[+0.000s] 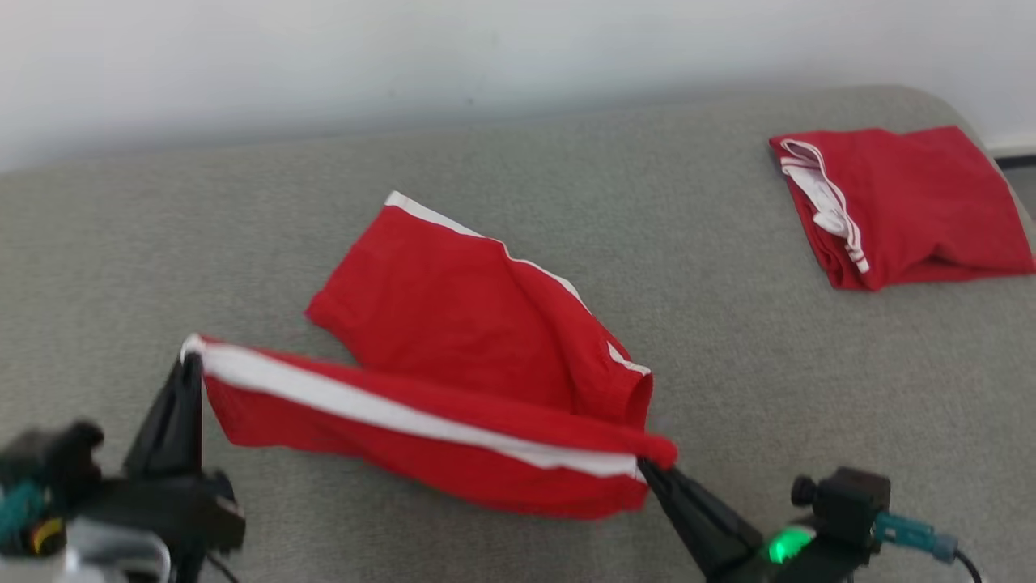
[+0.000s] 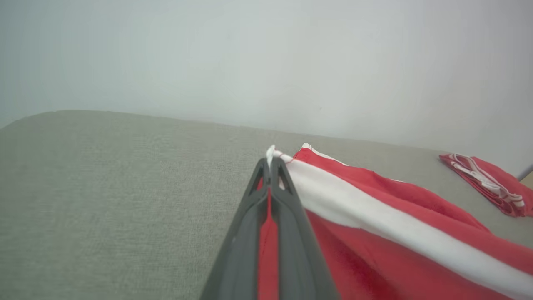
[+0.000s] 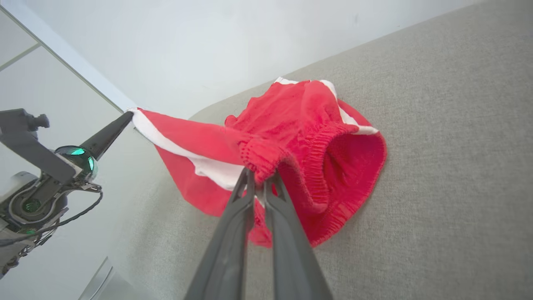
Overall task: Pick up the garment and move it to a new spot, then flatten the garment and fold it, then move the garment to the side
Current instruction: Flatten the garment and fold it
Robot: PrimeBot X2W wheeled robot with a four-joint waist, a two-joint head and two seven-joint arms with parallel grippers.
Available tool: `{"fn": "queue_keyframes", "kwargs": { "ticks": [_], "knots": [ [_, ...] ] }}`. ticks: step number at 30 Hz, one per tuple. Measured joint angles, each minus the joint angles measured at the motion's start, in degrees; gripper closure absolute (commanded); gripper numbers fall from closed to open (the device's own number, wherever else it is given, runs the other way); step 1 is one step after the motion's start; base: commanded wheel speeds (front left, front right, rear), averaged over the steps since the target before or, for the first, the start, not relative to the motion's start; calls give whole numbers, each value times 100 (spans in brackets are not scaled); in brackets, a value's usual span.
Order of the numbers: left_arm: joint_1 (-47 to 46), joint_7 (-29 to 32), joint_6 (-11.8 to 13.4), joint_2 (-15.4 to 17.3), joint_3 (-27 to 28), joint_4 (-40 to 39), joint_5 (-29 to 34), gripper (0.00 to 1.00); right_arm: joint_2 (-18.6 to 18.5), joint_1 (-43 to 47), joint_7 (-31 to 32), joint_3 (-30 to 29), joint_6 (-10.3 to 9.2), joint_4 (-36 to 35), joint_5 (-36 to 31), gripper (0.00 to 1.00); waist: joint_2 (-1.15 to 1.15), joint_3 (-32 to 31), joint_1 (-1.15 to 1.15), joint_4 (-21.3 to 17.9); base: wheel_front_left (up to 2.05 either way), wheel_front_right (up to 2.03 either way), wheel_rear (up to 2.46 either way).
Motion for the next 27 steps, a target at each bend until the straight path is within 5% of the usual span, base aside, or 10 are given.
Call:
{"fn": "queue_keyframes", "kwargs": {
  "ticks": [17,27],
  "knots": [
    [-3215,1518,-449,835,-691,1840,775,100,828,-2240,-537,504,-8,1566,137,100,1,1142,1,-1023,0,0,0],
    [-4347,1681,-637,757,-1136,3015,1100,100,1028,-2931,-891,814,-8,2268,159,100,1,1625,1,-1457,0,0,0]
  ]
}}
